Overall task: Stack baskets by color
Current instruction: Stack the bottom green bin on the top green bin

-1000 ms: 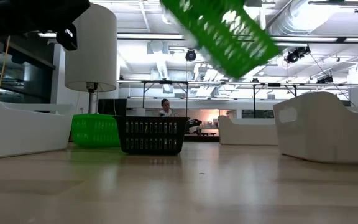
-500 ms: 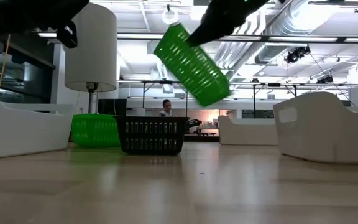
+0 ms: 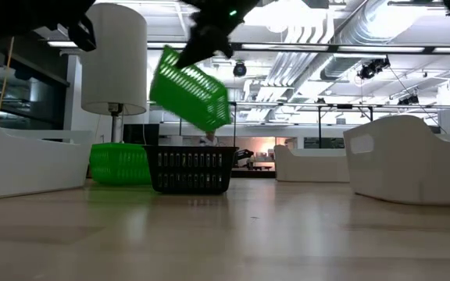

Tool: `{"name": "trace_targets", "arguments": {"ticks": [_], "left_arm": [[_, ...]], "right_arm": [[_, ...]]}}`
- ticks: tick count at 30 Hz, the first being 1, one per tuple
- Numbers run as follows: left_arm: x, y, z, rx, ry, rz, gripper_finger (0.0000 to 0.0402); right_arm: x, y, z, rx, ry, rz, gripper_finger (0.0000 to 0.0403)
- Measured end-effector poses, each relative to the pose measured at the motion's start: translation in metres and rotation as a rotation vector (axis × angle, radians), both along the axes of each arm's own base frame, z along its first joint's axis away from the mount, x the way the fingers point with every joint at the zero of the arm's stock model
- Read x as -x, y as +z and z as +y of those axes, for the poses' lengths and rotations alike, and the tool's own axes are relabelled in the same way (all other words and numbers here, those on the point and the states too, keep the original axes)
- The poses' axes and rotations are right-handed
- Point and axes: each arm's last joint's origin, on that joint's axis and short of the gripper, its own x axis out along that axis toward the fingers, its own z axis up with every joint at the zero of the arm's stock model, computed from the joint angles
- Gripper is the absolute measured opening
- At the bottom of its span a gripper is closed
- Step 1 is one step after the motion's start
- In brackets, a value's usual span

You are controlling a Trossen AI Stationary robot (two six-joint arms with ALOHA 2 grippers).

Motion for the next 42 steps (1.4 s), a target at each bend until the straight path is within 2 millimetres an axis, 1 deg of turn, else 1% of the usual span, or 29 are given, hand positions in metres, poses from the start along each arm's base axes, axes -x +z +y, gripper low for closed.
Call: {"name": "trace_targets", "arguments": {"ticks": [3,6,10,13,18,21,25,29,32,35,37,42], "left_arm": [[0.000,0.000,0.000,-0.012,0.020,0.002,0.0000],[0.000,0.000,0.000,-0.016,0.027,0.002,0.0000],[0.000,0.000,-0.001,-0.017,0.025,0.003,0.0000],[0.000,0.000,-0.001,-0.019,0.024,0.004,0.0000],[0.000,0.000,-0.001,-0.025,0.024,0.004,0.0000],[0.000,0.000,-0.001,-0.024,0.025,0.003,0.0000],[0.000,0.000,-0.001,-0.024,0.025,-0.001,0.0000],[0.000,0.000,-0.001,-0.024,0.025,0.000,0.0000],[0.000,0.000,-0.001,-0.024,0.025,0.001,0.0000],[0.000,0.000,-0.001,-0.023,0.027,0.001,0.0000],[0.000,0.000,-0.001,-0.022,0.027,0.002,0.0000],[0.000,0.000,-0.001,-0.019,0.026,0.004,0.0000]], "right_arm": [[-0.025,-0.010,-0.003,0.077,0.014,0.034,0.0000],[-0.044,-0.021,-0.002,0.146,0.022,0.062,0.0000],[-0.060,-0.030,0.003,0.228,0.033,0.102,0.0000],[-0.068,-0.035,0.014,0.261,0.062,0.104,0.0000],[-0.073,-0.042,0.031,0.282,0.107,0.083,0.0000],[-0.074,-0.041,0.032,0.292,0.098,0.068,0.0000],[-0.075,-0.040,0.031,0.244,0.137,0.040,0.0000],[-0.075,-0.040,0.036,0.272,0.190,0.049,0.0000],[-0.075,-0.040,0.036,0.284,0.176,0.058,0.0000],[-0.073,-0.042,0.032,0.264,0.180,0.076,0.0000],[-0.075,-0.047,0.029,0.248,0.189,0.084,0.0000],[-0.080,-0.064,0.027,0.301,0.158,0.121,0.0000]]}}
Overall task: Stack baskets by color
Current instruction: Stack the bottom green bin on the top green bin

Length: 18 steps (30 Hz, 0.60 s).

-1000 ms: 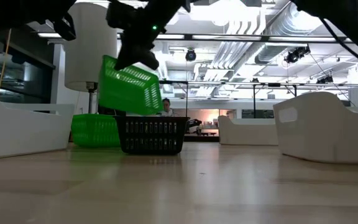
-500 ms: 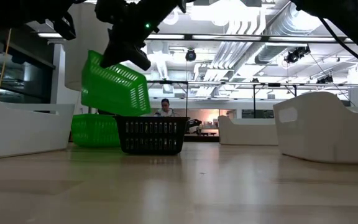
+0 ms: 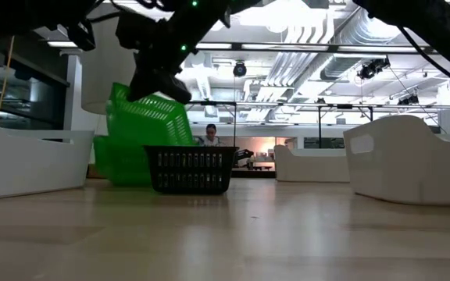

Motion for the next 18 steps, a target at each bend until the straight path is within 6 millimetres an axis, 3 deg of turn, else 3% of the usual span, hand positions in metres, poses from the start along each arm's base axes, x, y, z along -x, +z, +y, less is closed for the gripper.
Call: {"name": "trace_targets", "arguments": {"ticks": [11,18], "left_arm": [[0.000,-0.001,0.000,0.010,-0.007,0.013,0.0000],[0.000,-0.001,0.000,0.012,-0.007,0.015,0.0000]], "right_arm": [[-0.001,-0.001,-0.002,0.063,-0.061,-0.001,0.0023],[0.003,0.011,-0.001,0.004,-0.098,0.005,0.0103]]}}
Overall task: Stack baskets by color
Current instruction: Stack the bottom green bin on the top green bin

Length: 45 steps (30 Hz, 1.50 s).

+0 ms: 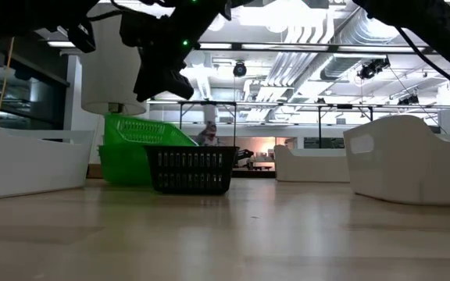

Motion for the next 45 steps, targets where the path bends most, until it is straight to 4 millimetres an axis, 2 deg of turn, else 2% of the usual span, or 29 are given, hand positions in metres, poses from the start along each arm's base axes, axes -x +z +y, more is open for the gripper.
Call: {"name": "trace_targets", "arguments": {"ticks": [5,8,10,13,16,19,24,27,33,38,45], "left_arm": [[0.000,0.000,0.000,0.000,0.000,0.000,0.0000],[0.000,0.000,0.000,0.000,0.000,0.003,0.0000],[0.000,-0.001,0.000,-0.001,0.000,0.012,0.0000],[-0.001,-0.002,0.000,-0.001,0.001,0.019,0.0000],[-0.001,-0.002,0.000,0.004,0.017,0.022,0.0000],[-0.001,-0.002,0.001,0.006,0.026,0.023,0.0000],[-0.001,-0.002,0.001,0.015,0.024,0.024,0.0000],[-0.001,-0.003,0.001,0.015,0.027,0.029,0.0000],[-0.001,-0.003,0.001,0.015,0.026,0.029,0.0000],[-0.001,-0.003,0.001,0.015,0.026,0.029,0.0000],[-0.001,-0.003,0.001,0.017,0.026,0.029,0.0000]], "right_arm": [[0.005,0.020,0.001,-0.039,-0.033,0.004,0.0171],[0.015,0.031,-0.004,-0.137,-0.091,0.018,0.0193],[0.030,0.036,-0.013,-0.234,-0.142,0.060,0.0196],[0.054,0.045,-0.037,-0.405,-0.276,0.105,0.0196],[0.068,0.044,-0.060,-0.592,-0.353,0.100,0.0195],[0.071,0.036,-0.075,-0.725,-0.389,0.024,0.0195],[0.072,-0.002,-0.101,-0.861,-0.561,-0.134,0.0195],[0.073,-0.013,-0.110,-0.951,-0.648,-0.202,0.0195],[0.076,-0.030,-0.109,-1.007,-0.708,-0.210,0.0195],[0.076,-0.041,-0.099,-0.976,-0.737,-0.213,0.0195],[0.069,-0.043,-0.091,-0.968,-0.755,-0.276,0.0195]]}}
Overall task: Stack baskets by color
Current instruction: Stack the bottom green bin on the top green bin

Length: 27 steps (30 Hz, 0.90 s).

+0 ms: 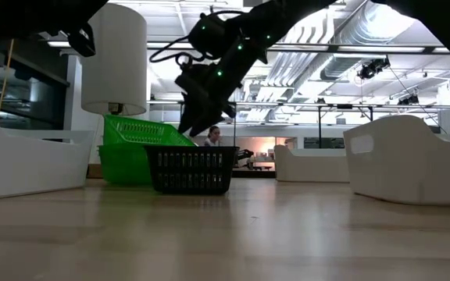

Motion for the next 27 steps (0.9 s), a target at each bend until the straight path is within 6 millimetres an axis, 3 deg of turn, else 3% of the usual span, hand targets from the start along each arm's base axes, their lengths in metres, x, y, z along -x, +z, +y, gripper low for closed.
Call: {"name": "trace_targets", "arguments": {"ticks": [7,16,27], "left_arm": [[0.000,0.000,0.000,0.007,-0.001,-0.001,0.0000],[0.000,0.000,0.000,0.008,0.000,-0.001,0.0000],[0.000,0.000,0.000,0.016,0.000,-0.002,0.0000]], "right_arm": [[-0.001,-0.006,-0.002,0.034,-0.063,0.012,0.0183],[-0.004,-0.013,-0.001,-0.009,-0.052,0.016,0.0091],[-0.007,-0.013,-0.001,-0.032,-0.052,-0.017,0.0009]]}}
